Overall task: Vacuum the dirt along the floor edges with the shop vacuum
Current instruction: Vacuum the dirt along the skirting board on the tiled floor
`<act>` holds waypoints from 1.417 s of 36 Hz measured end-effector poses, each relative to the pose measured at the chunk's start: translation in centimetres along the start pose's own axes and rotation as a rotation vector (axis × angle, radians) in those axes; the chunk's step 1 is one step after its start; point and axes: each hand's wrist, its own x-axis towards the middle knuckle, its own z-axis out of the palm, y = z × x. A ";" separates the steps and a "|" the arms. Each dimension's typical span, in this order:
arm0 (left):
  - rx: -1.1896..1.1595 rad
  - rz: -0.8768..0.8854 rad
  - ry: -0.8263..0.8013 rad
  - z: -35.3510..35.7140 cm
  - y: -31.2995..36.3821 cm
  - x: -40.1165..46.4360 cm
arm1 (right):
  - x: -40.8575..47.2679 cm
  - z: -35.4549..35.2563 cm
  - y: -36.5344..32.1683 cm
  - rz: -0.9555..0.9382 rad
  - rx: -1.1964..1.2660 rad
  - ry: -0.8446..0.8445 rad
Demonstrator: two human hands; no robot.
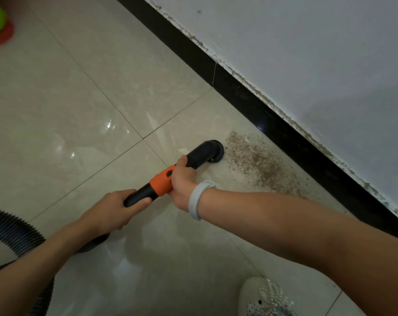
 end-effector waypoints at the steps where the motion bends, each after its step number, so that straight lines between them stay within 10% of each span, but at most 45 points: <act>1: -0.006 0.003 -0.004 0.1 0.3 0.2 | 0.0 -0.3 -0.4 -0.004 -0.019 0.006; 16: -0.054 0.045 0.065 3.7 8.4 5.0 | 1.2 -5.4 -9.3 -0.153 -0.195 0.098; 38: 0.085 0.018 -0.101 2.2 1.0 -0.6 | -1.4 -4.9 0.7 0.089 0.033 0.065; 51: 0.067 0.059 0.040 4.6 8.4 5.0 | 0.9 -7.4 -8.5 -0.139 -0.124 0.138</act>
